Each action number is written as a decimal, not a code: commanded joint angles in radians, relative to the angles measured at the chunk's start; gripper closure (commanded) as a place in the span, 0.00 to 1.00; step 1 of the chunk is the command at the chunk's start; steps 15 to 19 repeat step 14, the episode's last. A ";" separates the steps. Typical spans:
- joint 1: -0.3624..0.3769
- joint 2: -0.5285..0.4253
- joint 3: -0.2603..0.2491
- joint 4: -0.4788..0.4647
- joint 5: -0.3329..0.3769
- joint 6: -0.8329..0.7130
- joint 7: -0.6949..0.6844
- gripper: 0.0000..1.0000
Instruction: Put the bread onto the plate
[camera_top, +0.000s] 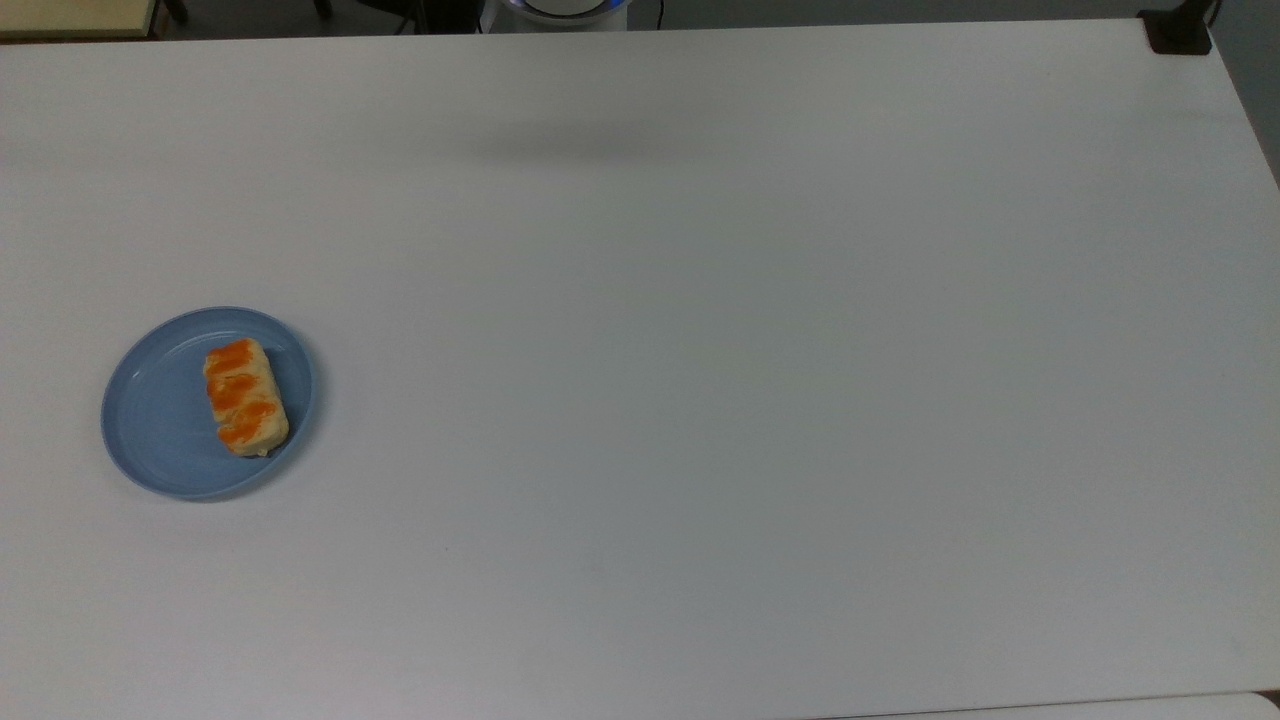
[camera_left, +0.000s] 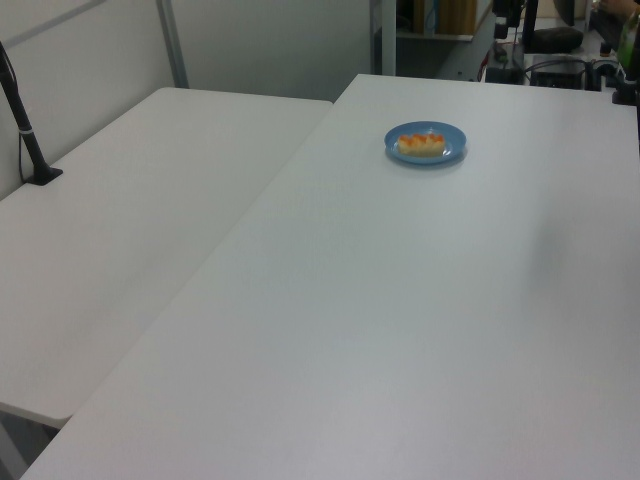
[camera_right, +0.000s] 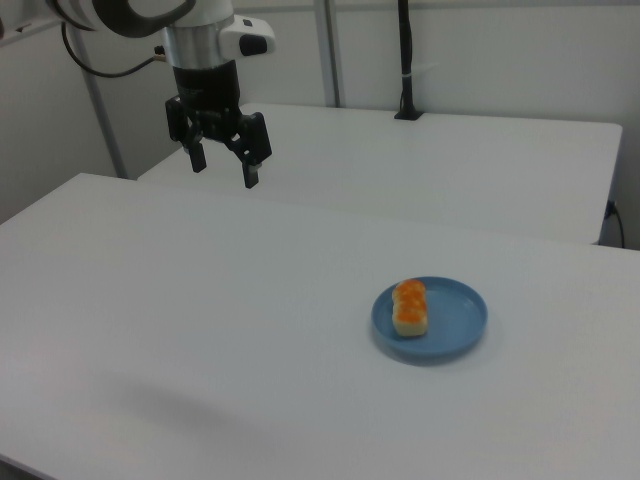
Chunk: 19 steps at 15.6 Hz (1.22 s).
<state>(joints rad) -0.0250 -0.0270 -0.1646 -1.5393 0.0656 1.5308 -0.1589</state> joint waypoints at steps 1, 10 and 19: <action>0.031 0.009 -0.013 -0.035 -0.056 0.074 -0.073 0.00; 0.023 -0.001 -0.013 -0.076 -0.059 0.157 -0.008 0.00; 0.030 0.002 -0.012 -0.067 -0.059 0.135 0.001 0.00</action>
